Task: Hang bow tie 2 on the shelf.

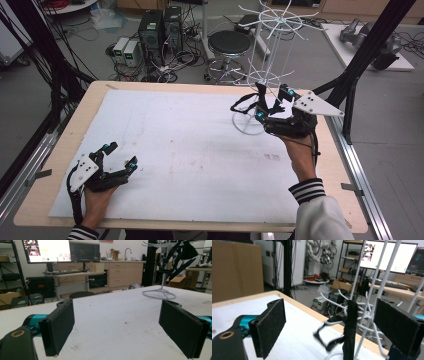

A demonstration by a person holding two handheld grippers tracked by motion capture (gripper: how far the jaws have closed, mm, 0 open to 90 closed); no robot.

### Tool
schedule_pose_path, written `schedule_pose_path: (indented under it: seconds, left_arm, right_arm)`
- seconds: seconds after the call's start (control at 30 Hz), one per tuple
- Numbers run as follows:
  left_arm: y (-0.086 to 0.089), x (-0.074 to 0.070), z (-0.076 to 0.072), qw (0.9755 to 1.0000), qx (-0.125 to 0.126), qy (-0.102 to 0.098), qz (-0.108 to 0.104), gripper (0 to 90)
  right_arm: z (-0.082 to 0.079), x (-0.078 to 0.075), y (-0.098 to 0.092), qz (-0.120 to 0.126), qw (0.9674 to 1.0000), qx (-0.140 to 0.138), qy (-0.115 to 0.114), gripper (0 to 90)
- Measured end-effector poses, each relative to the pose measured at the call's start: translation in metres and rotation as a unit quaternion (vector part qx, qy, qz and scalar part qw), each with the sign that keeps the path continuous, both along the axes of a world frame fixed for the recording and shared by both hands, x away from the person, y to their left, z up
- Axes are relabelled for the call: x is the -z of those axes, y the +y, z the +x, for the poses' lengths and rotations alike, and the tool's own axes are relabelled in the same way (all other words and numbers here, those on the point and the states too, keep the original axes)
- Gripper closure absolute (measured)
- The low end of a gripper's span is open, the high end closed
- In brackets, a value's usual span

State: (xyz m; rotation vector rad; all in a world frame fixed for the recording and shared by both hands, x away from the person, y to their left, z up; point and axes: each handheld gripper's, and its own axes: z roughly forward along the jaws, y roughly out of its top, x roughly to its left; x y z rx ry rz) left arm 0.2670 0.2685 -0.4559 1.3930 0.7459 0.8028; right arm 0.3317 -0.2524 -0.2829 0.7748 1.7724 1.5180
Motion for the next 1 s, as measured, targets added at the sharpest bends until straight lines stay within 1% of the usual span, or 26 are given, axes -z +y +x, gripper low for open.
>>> schedule_pose_path:
  seconds: [0.07,0.1,0.13,0.2,0.23,0.33,0.43,0.57,0.7,0.8,0.87,0.9,0.93,0.97,1.0]
  left_arm:
    - [0.0,0.0,0.0,1.0,0.001,0.0,0.001,13.7]
    - [0.0,0.0,0.0,1.0,0.001,0.0,0.001,13.7]
    - [0.0,0.0,0.0,1.0,0.001,0.0,0.001,13.7]
    - [0.0,0.0,0.0,1.0,0.0,0.0,0.001,13.7]
    - [0.0,0.0,0.0,1.0,0.001,0.001,0.001,13.7]
    - [0.0,0.0,0.0,1.0,0.001,0.0,0.002,13.7]
    - [0.0,0.0,0.0,1.0,0.001,0.001,0.001,13.7]
    - [0.0,0.0,0.0,1.0,0.002,0.001,0.0,13.7]
    - [-0.001,0.0,0.0,1.0,0.001,0.0,0.001,13.7]
    - [-0.001,0.0,0.0,1.0,0.001,0.0,0.002,13.7]
    - [-0.001,0.0,0.0,1.0,0.0,0.0,0.001,13.7]
    - [-0.001,0.0,0.0,1.0,0.0,-0.001,0.001,13.7]
    - [0.0,0.0,0.0,1.0,0.0,-0.001,0.002,13.7]
    - [0.0,0.0,0.0,1.0,0.0,-0.001,0.001,13.7]
    - [0.0,0.0,-0.001,1.0,0.0,-0.001,0.001,13.7]
  right_arm:
    - [-0.006,0.003,0.0,0.005,1.0,-0.006,-0.003,10.2]
    - [-0.01,0.005,0.0,0.008,1.0,-0.004,0.0,10.2]
    - [-0.013,0.008,0.0,0.01,0.9999,-0.004,-0.002,10.2]
    - [-0.019,0.015,-0.001,0.01,0.9999,-0.002,0.001,10.2]
    - [-0.021,0.019,-0.002,0.01,0.9999,-0.002,-0.001,10.2]
    - [-0.029,0.032,-0.007,0.022,0.9997,-0.001,0.005,10.2]
    - [-0.039,0.048,-0.011,0.032,0.9994,0.008,0.005,10.2]
    - [-0.052,0.073,-0.015,0.028,0.9993,0.025,-0.003,10.2]
    - [-0.063,0.099,-0.018,0.042,0.9984,0.037,0.003,10.2]
    - [-0.068,0.113,-0.02,0.045,0.9981,0.042,0.005,10.2]
    - [-0.071,0.12,-0.022,0.045,0.9979,0.046,0.001,10.2]
    - [-0.072,0.123,-0.022,0.046,0.9978,0.047,0.005,10.2]
    - [-0.073,0.128,-0.022,0.042,0.9979,0.05,0.009,10.2]
    - [-0.074,0.133,-0.022,0.041,0.9979,0.049,0.007,10.2]
    - [-0.075,0.139,-0.022,0.042,0.9979,0.049,0.011,10.2]
